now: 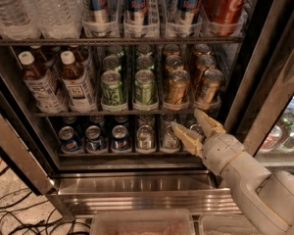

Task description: Pick orange can from middle shelf of fridge

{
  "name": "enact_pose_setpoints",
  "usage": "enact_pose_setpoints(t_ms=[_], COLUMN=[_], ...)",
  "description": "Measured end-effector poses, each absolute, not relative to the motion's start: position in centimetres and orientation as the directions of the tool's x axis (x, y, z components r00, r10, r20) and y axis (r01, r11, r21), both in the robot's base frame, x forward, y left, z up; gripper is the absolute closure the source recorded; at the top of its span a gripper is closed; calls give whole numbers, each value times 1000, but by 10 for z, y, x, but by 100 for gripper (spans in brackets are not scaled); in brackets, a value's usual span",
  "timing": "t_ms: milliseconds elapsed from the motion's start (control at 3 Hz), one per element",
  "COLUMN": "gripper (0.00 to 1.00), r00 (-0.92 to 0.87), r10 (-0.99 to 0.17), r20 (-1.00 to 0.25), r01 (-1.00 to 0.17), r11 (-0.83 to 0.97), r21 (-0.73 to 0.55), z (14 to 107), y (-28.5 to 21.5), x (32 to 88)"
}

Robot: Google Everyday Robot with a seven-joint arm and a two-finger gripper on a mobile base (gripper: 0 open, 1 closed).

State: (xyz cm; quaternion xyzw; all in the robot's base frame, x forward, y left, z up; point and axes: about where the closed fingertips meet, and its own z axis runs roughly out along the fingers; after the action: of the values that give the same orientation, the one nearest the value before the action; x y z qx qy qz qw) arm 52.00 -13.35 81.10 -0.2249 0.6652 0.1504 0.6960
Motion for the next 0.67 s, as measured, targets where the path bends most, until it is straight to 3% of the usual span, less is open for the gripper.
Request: enact_pose_setpoints(t_ms=[333, 667], gripper=[19, 31], r00=[70, 71], r10=[-90, -89], r20=[-994, -993], r01=[-509, -509], r11=[854, 853], r21=[-113, -113], z=[811, 811], y=[-133, -133], x=[520, 520])
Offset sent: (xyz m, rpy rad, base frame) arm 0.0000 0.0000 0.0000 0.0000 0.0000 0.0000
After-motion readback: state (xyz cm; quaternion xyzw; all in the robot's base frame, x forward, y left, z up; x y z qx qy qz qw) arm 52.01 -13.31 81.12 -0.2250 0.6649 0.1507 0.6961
